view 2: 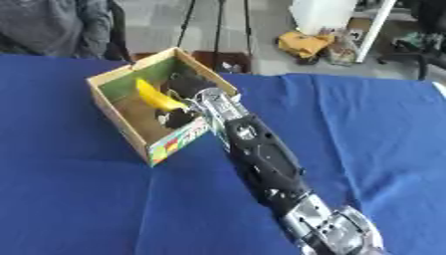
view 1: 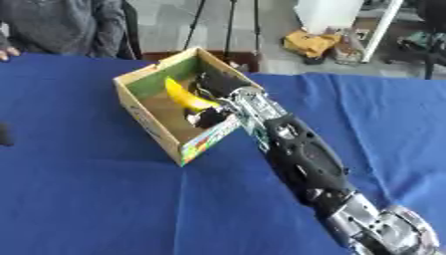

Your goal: Pick up objects on the table and place them in the box.

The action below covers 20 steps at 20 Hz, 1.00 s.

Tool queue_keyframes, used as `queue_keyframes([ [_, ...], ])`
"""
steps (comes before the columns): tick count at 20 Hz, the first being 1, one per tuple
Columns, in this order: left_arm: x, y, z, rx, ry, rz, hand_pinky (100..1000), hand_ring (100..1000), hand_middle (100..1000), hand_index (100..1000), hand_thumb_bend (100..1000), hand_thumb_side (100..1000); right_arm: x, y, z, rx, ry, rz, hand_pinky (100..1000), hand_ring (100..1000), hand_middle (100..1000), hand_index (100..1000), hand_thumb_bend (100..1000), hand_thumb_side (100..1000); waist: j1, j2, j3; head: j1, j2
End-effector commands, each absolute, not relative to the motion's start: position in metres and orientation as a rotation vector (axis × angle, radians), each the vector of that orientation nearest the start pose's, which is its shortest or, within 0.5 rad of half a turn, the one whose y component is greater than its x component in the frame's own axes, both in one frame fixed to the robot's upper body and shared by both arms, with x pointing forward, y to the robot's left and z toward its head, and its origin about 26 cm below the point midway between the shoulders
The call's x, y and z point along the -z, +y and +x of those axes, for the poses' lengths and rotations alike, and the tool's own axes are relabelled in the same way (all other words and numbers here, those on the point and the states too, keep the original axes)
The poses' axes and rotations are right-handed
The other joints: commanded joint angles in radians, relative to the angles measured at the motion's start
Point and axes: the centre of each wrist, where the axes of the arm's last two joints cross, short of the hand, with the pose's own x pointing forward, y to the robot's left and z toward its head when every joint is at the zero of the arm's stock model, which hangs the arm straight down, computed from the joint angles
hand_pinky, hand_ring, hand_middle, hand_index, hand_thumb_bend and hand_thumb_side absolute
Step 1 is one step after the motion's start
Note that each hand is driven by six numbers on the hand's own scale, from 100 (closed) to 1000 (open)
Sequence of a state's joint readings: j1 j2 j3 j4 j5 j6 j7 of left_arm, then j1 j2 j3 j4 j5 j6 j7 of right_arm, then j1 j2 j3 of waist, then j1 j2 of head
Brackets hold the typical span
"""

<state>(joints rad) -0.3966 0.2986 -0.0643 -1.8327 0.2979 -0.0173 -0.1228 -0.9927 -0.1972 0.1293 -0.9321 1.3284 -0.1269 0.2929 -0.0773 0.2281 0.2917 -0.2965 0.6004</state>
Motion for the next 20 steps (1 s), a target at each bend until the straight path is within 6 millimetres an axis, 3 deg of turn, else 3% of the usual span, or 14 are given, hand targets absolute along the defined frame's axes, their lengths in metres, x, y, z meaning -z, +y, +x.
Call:
queue_keyframes([
  [1,-0.194,0.238,0.333,0.390,-2.197,-0.307,537,569,631,705,592,1000,-0.198,-0.171,0.482,-1.613,-1.434,-1.166,664,759,769,869,333,721,0.005,-0.017,-0.004,-0.002,-0.013],
  [2,-0.194,0.239,0.333,0.390,-2.196,-0.305,537,569,631,705,593,1000,-0.199,-0.172,0.482,-1.607,-1.444,-1.171,697,801,820,881,411,747,0.005,-0.018,-0.007,-0.001,-0.013],
  [4,-0.194,0.239,0.333,0.388,-2.194,-0.303,537,568,631,705,594,1000,-0.201,-0.172,0.482,-1.599,-1.460,-1.176,743,847,874,907,483,756,0.004,-0.020,-0.012,0.001,-0.012],
  [7,-0.193,0.241,0.333,0.387,-2.191,-0.298,537,568,631,704,594,1000,-0.207,-0.174,0.480,-1.586,-1.491,-1.189,757,864,891,923,481,754,0.002,-0.026,-0.022,0.006,-0.011],
  [13,-0.188,0.247,0.332,0.373,-2.174,-0.270,536,568,630,704,591,1000,-0.233,-0.187,0.472,-1.492,-1.628,-1.242,720,814,824,906,316,726,0.006,-0.048,-0.067,0.047,0.003],
  [17,-0.182,0.254,0.332,0.352,-2.159,-0.233,536,567,628,704,587,1000,-0.254,-0.207,0.460,-1.378,-1.762,-1.302,659,724,724,842,205,719,0.012,-0.061,-0.118,0.085,0.012],
  [20,-0.179,0.260,0.331,0.333,-2.153,-0.207,535,569,629,704,584,1000,-0.258,-0.224,0.448,-1.290,-1.838,-1.339,635,682,671,803,133,711,0.020,-0.067,-0.155,0.114,0.021],
])
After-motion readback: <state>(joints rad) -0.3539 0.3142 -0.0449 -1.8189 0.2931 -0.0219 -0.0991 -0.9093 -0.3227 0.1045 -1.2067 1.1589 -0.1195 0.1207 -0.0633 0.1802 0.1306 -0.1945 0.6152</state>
